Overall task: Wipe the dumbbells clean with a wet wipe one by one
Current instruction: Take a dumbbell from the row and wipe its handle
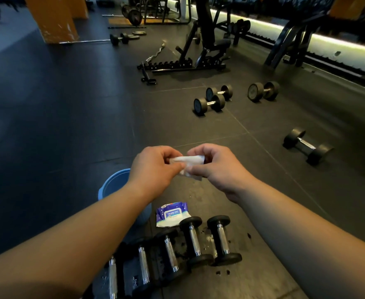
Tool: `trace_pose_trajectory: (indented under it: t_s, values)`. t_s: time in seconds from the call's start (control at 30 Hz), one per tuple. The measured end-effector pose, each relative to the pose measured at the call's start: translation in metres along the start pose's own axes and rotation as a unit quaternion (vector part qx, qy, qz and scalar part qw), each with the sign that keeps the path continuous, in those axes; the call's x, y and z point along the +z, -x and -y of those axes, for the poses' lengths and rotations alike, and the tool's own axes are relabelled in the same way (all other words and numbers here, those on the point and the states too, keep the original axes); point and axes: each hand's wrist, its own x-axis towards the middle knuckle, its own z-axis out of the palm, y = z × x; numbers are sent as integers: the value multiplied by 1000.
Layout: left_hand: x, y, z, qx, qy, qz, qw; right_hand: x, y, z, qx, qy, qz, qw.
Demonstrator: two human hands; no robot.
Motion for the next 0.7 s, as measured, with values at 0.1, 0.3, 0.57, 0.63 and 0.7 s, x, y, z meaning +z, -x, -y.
trace_pose_trajectory:
  t_s: [0.1, 0.3, 0.57, 0.63, 0.7]
  values:
    - [-3, 2, -5, -21, 34, 7, 999, -6, 0, -2, -7, 25, -45, 999]
    - [-5, 10, -35, -82, 152, 74, 982, -17, 11, 7, 35, -111, -31, 993]
    - [7, 25, -71, -175, 265, 48, 947, -30, 41, 10, 13, -207, -26, 978]
    - [8, 29, -77, -181, 289, 53, 939, -32, 47, 10, 10, -214, -48, 976]
    - [9, 31, -81, -184, 312, 55, 930, -33, 51, 12, 30, -249, -63, 966]
